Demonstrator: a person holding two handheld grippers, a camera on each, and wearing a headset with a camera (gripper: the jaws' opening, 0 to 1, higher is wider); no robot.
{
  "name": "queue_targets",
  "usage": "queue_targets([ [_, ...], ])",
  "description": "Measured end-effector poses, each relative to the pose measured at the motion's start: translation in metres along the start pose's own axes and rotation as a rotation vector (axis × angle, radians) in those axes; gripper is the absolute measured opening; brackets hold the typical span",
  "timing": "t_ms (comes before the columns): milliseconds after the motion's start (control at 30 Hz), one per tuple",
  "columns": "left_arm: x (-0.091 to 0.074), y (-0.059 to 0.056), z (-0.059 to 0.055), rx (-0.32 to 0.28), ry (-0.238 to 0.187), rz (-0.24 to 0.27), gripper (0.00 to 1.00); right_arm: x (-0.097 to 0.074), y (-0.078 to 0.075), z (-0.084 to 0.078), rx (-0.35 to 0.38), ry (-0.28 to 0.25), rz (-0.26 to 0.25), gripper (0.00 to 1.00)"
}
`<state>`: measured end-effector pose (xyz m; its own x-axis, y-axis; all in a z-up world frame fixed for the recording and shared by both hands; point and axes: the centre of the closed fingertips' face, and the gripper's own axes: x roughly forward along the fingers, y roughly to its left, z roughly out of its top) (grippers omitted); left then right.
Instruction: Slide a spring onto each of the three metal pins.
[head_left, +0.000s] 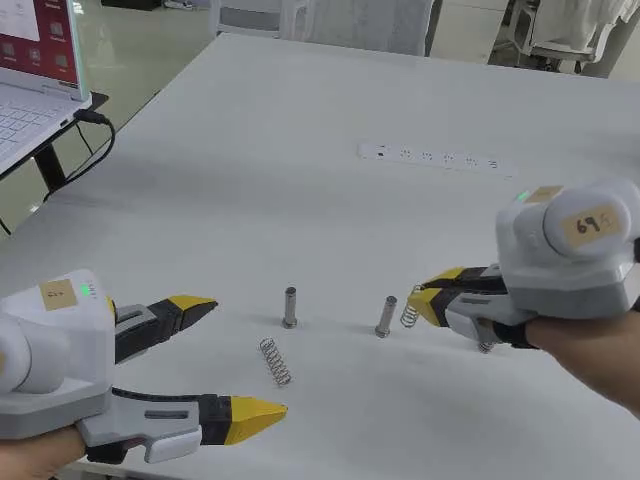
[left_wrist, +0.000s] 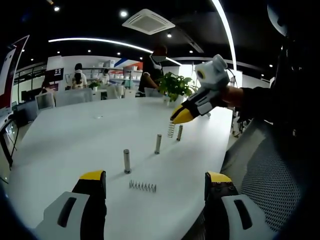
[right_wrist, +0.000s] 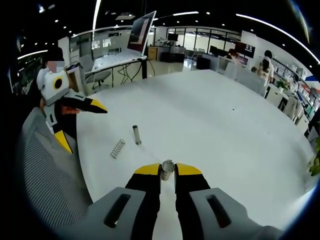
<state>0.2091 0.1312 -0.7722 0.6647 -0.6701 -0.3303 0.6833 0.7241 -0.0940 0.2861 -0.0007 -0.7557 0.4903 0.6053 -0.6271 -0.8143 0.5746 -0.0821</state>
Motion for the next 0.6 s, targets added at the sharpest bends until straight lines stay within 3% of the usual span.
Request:
queue_targets([
  [267, 0.0, 0.0, 0.0, -0.001, -0.002, 0.0, 0.77, 0.002, -0.002, 0.017, -0.014, -0.044, -0.012, 0.08],
  [600, 0.0, 0.0, 0.001, -0.005, -0.004, 0.001, 0.77, 0.012, -0.002, 0.022, -0.028, -0.041, -0.006, 0.08],
])
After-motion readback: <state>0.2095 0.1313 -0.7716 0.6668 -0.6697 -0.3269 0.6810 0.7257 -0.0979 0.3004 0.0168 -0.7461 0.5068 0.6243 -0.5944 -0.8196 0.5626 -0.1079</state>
